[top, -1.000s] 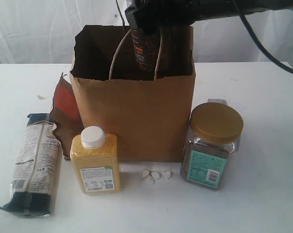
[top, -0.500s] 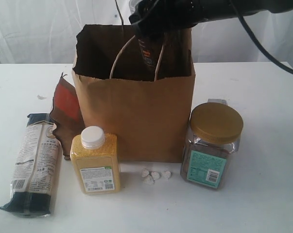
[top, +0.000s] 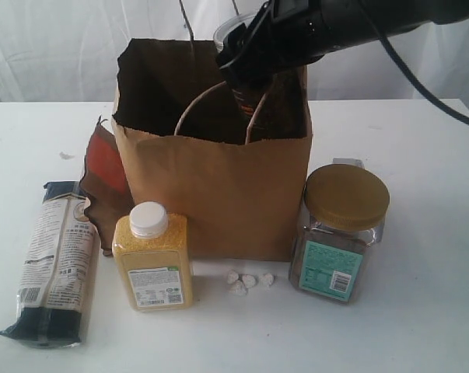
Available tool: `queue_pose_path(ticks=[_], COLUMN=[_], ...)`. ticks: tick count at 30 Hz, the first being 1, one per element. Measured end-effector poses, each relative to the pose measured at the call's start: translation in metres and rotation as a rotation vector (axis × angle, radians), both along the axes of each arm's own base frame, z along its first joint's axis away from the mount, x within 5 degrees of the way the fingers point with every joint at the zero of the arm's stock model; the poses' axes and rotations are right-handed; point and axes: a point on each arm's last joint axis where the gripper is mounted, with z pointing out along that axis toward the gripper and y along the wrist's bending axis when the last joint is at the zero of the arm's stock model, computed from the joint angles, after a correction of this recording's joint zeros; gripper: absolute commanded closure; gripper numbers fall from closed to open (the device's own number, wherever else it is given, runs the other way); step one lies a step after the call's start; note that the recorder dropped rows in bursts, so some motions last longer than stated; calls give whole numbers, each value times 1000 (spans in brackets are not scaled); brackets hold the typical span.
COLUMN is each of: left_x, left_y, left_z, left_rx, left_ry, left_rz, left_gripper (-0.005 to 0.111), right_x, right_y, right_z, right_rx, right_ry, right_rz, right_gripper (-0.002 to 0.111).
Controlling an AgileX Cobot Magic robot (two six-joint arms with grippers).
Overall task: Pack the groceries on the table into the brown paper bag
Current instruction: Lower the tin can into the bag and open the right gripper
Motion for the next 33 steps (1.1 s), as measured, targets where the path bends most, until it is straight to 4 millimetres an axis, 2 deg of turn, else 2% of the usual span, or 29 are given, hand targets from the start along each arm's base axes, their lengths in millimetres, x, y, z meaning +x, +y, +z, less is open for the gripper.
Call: queue_pose_path(ticks=[5,8,11,16,21,33], left_x=[0,0,0,0,0,0], left_y=[0,0,0,0,0,0], left_z=[0,0,0,0,0,0], left_rx=[0,0,0,0,0,0], left_ry=[0,0,0,0,0,0], left_rz=[0,0,0,0,0,0], left_gripper=[107,107,107,107,107,107], right_x=[0,0,0,0,0,7], right_y=[0,0,0,0,0,4], right_z=[0,0,0,0,-1,-16], right_rx=[-3,-4,-5,-6,-10,-28], right_ry=[-2,-3,-4,-2,3,56], right_rz=[1,1,2,2,2,-5], right_gripper=[77,60,52,51,45,42])
